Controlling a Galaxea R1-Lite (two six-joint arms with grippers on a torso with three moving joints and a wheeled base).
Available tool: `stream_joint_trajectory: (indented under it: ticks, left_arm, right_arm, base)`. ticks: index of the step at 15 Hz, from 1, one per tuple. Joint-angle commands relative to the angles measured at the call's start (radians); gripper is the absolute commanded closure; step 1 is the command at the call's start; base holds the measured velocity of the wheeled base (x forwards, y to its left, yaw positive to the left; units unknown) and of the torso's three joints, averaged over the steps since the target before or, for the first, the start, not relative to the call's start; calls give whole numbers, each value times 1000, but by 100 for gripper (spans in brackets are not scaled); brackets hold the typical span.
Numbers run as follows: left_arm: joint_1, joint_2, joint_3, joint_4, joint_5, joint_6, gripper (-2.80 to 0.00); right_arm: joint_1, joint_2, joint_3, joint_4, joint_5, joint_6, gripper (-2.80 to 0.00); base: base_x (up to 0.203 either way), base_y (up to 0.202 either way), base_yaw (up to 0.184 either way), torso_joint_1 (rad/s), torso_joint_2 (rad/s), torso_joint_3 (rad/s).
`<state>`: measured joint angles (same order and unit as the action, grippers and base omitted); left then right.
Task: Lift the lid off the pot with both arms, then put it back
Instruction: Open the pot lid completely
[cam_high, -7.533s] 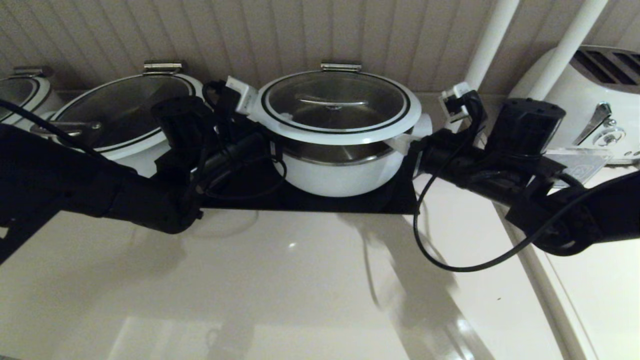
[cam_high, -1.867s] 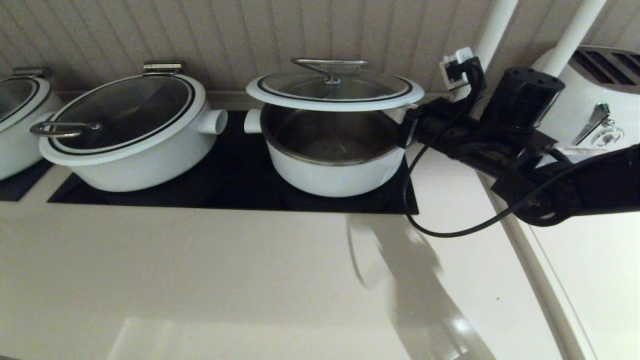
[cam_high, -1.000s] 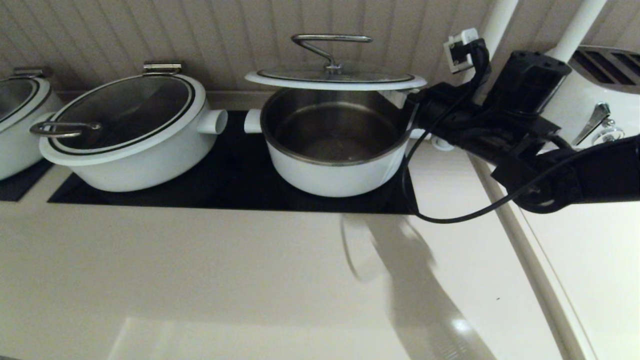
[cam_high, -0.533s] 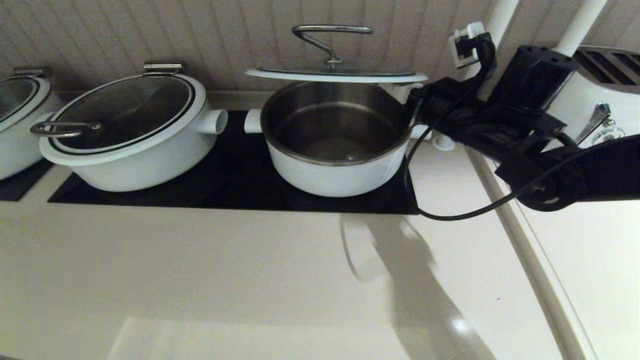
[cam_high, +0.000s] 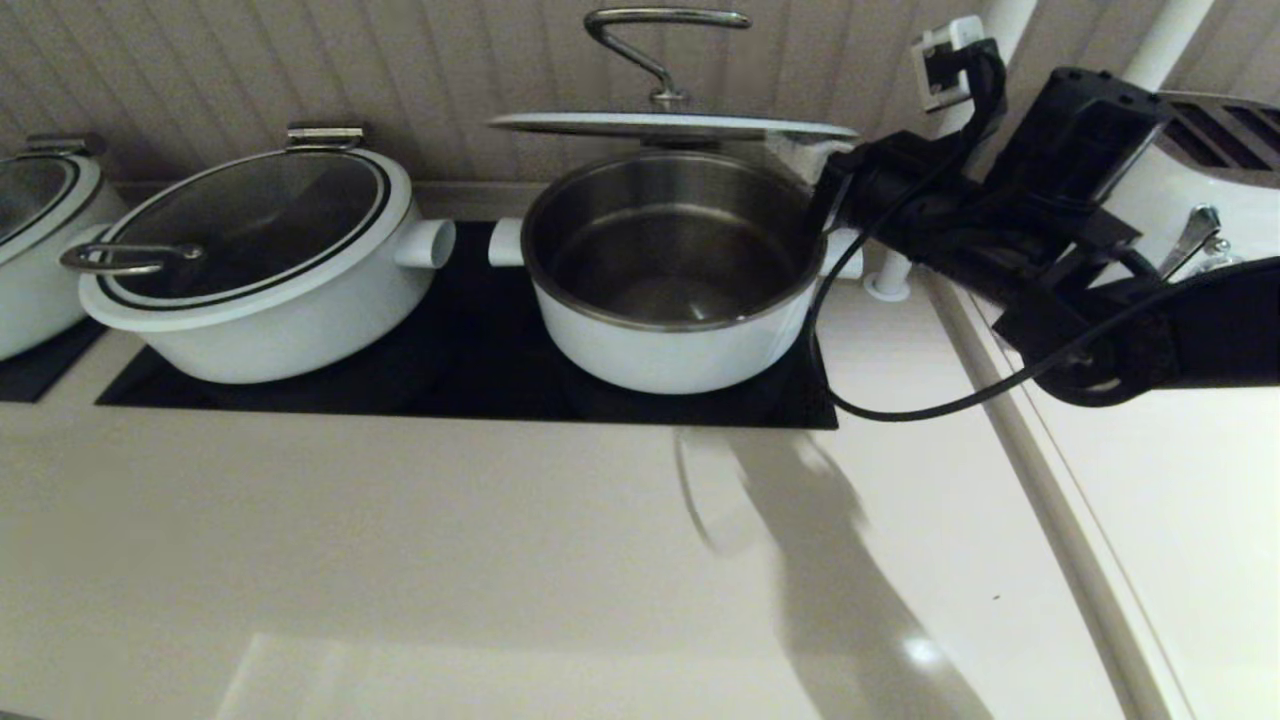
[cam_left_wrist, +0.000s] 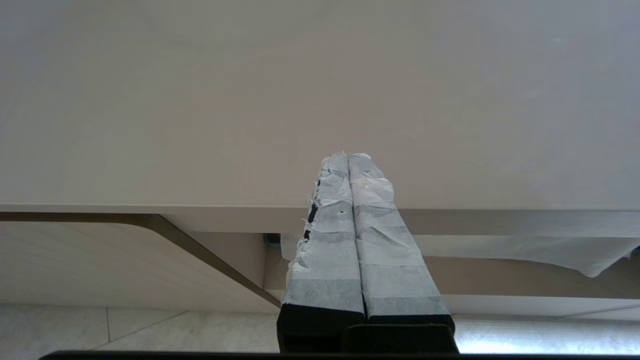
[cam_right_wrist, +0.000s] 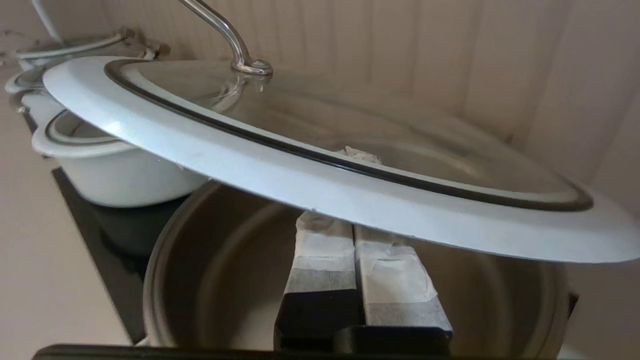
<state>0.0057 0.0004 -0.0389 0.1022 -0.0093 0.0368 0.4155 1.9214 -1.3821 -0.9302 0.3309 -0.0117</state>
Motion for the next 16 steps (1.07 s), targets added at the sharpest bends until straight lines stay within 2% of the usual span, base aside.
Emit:
stream_joint_trajectory:
  ticks: [1,11,16]
  left_arm:
    - [0,0,1,1,0,0,0]
    - [0,0,-1,1,0,0,0]
    - [0,0,1,1,0,0,0]
  right_arm:
    - [-3,13,-21,-3,2,0,0]
    - [-36,24,-68,-4,5,1,0]
    - [-55,72,-154,0,6,1,0]
  base:
    - [0,0,0,0,0,0]
    - [0,0,0,0,0,0]
    - [0,0,0,0,0,0]
